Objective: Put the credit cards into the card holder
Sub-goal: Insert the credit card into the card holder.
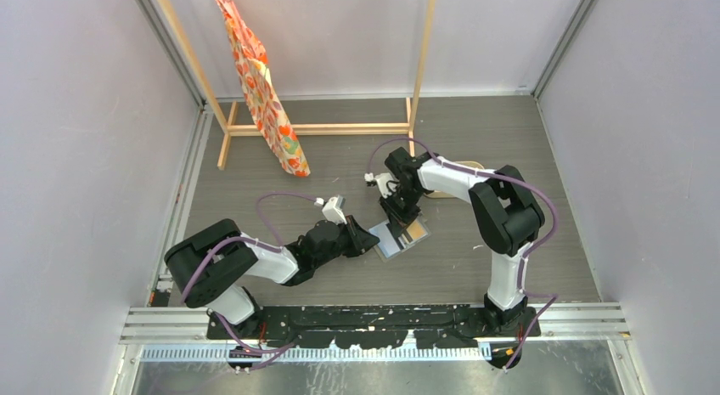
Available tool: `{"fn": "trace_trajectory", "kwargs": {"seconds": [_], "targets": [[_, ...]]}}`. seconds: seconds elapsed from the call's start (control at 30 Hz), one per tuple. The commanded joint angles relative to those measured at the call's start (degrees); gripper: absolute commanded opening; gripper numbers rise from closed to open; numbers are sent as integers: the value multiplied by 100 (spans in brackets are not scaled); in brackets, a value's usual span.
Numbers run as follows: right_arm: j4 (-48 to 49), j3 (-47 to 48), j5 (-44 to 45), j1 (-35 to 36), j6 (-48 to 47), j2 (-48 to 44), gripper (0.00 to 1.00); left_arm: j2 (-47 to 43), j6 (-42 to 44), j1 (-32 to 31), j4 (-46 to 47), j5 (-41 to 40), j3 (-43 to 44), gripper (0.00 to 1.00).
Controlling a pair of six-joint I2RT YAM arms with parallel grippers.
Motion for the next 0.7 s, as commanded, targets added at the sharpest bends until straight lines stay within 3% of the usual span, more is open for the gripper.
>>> {"fn": "trace_trajectory", "kwargs": {"seconds": [0.0, 0.27, 0.47, 0.67], "targets": [[43, 98, -198, 8, 46, 22, 1, -4, 13, 4, 94, -109, 80, 13], [-149, 121, -497, -68, -249, -566, 2, -92, 76, 4, 123, -89, 48, 15], [-756, 147, -1486, -597, -1177, -1219, 6, -206, 68, 4, 217, -65, -27, 21], [-234, -331, -1065, -773, -957, -1623, 17, -448, -36, -3, -437, 5, 134, 26]]}}
